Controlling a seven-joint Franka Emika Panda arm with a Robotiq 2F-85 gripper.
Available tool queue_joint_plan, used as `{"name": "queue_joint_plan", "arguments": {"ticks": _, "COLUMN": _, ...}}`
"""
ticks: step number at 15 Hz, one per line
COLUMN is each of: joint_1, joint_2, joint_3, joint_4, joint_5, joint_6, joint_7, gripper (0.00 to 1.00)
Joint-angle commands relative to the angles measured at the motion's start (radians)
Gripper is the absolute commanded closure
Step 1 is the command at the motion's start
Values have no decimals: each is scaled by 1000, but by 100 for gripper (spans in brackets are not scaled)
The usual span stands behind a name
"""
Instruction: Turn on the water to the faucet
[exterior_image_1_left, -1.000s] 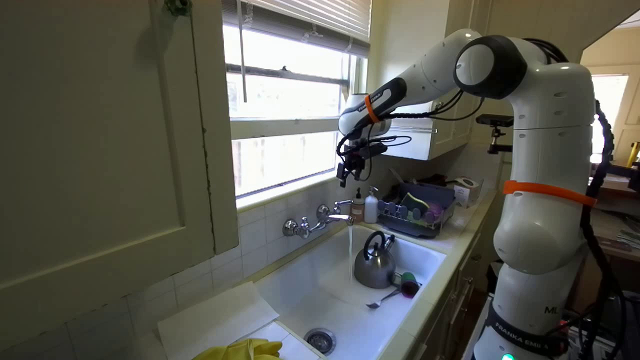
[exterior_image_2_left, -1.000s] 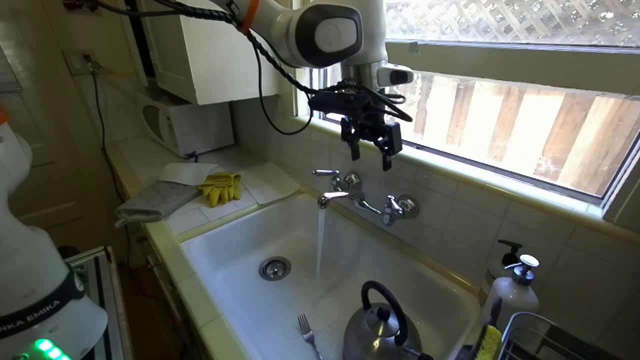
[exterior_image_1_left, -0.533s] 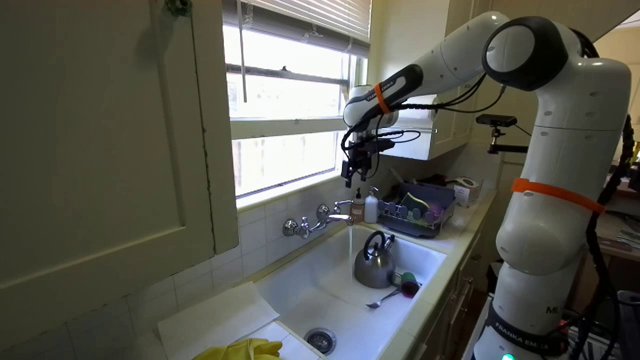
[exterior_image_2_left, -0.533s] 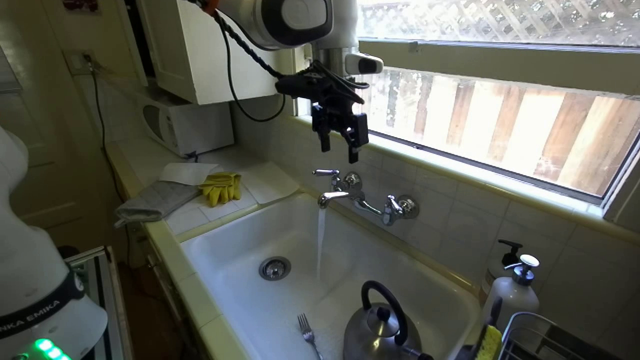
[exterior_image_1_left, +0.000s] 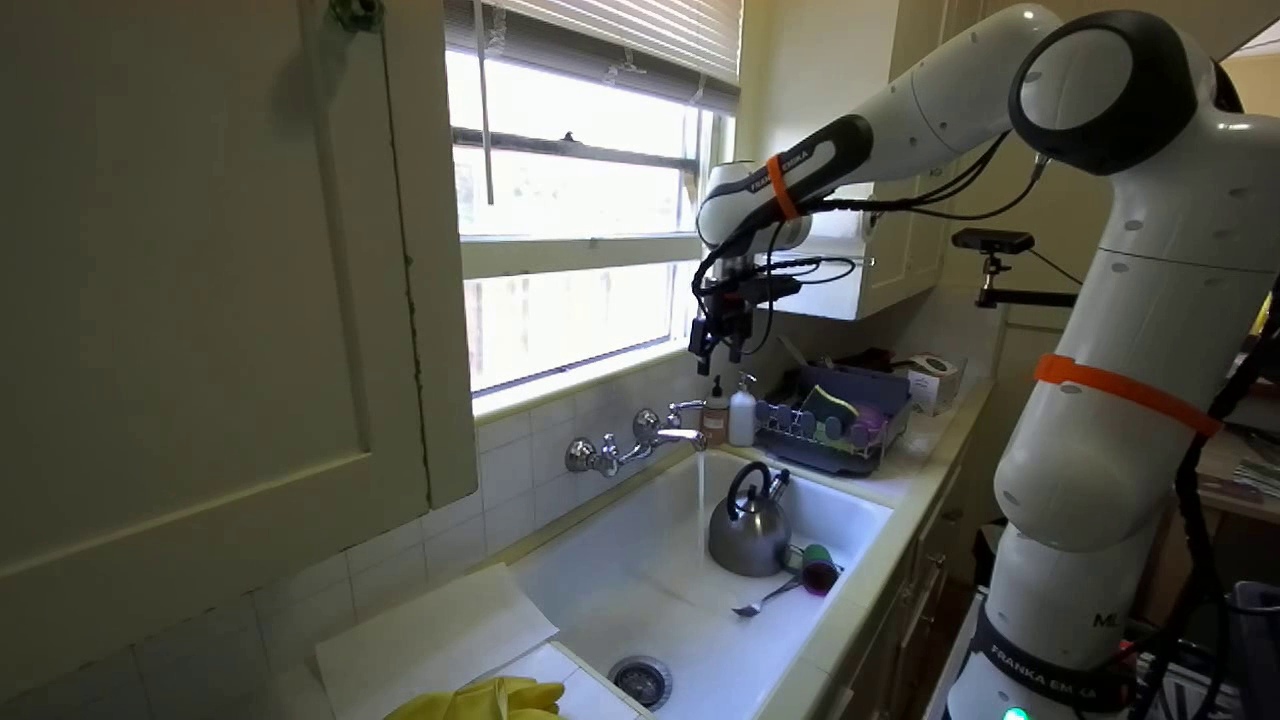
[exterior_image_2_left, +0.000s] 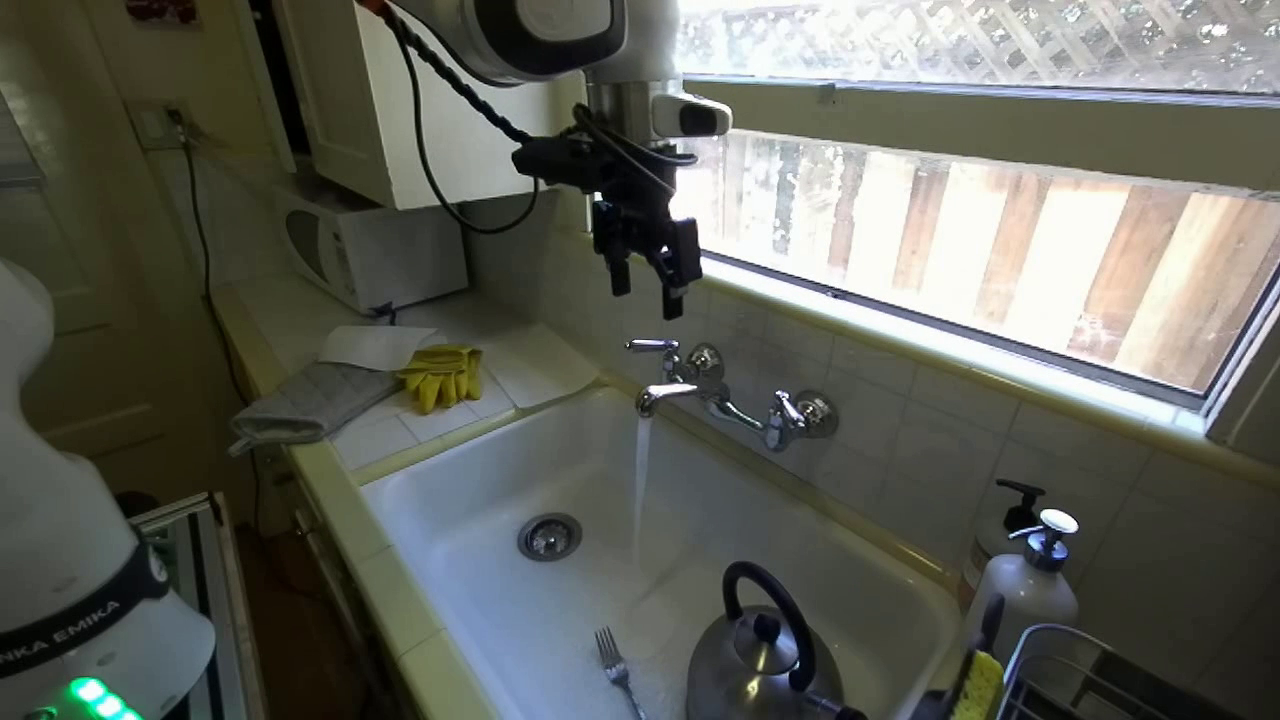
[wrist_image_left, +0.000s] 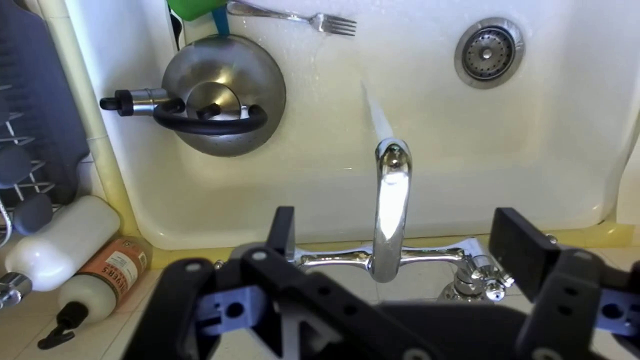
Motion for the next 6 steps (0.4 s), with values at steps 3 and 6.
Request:
{"name": "queue_joint_plan", "arguments": {"ticks": 3, "joint_1": 14, "joint_2": -12, "joint_3": -12, "joint_4": -9, "joint_5": -2, "joint_6": -3, "joint_7": 6, "gripper": 0}}
{"name": "queue_joint_plan", "arguments": {"ticks": 6, "joint_1": 14, "joint_2": -12, "joint_3": -12, "joint_4": -11, "joint_5": -2, "joint_6": -3, "joint_7": 8, "gripper": 0}}
